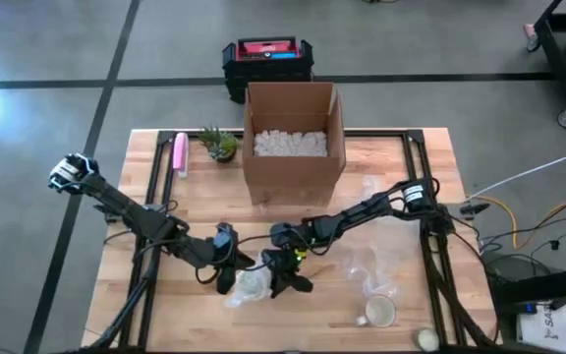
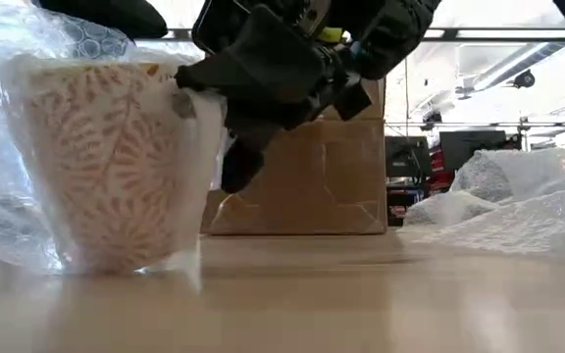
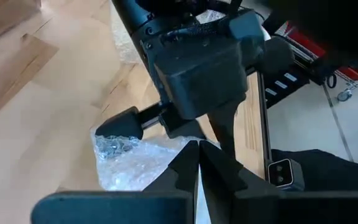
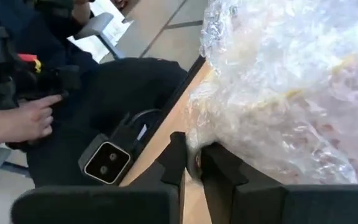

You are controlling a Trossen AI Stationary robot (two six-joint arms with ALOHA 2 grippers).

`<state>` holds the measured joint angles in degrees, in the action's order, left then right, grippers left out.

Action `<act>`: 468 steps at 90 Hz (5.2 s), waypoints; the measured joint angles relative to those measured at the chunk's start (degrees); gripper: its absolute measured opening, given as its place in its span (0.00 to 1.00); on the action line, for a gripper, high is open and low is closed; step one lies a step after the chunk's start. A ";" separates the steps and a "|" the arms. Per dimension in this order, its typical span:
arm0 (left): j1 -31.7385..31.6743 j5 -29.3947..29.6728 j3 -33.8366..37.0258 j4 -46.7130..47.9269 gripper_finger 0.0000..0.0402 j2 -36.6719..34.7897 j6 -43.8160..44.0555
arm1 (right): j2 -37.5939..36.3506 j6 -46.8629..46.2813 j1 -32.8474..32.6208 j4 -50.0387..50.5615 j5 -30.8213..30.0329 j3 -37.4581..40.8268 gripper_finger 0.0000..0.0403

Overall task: Wrap mug
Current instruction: Wrap the orange mug with the bubble wrap

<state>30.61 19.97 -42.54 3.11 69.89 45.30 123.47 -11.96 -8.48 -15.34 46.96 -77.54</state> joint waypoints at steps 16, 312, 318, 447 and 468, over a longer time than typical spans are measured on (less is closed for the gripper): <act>0.00 -0.01 0.01 -0.01 0.00 -0.01 0.21 | 0.12 -0.99 0.62 1.86 -3.60 0.02 0.21; -3.82 -14.97 -23.02 27.90 0.00 27.78 -7.51 | -12.22 18.59 -6.64 11.96 -45.48 -0.07 0.05; -3.82 -14.99 -22.94 27.91 0.00 27.78 -7.35 | -11.14 18.49 -6.64 11.20 -45.44 -0.57 0.05; -2.88 -5.88 -27.69 38.74 0.00 16.96 0.36 | -7.86 17.08 -6.77 9.54 -45.46 -0.83 0.05; -2.77 -9.77 -27.07 36.89 0.00 22.57 1.47 | -7.92 17.07 -6.79 9.92 -45.62 -0.70 0.05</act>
<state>27.84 10.20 -69.61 40.00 92.46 46.76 115.55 5.11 -15.27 -5.42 1.34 -78.24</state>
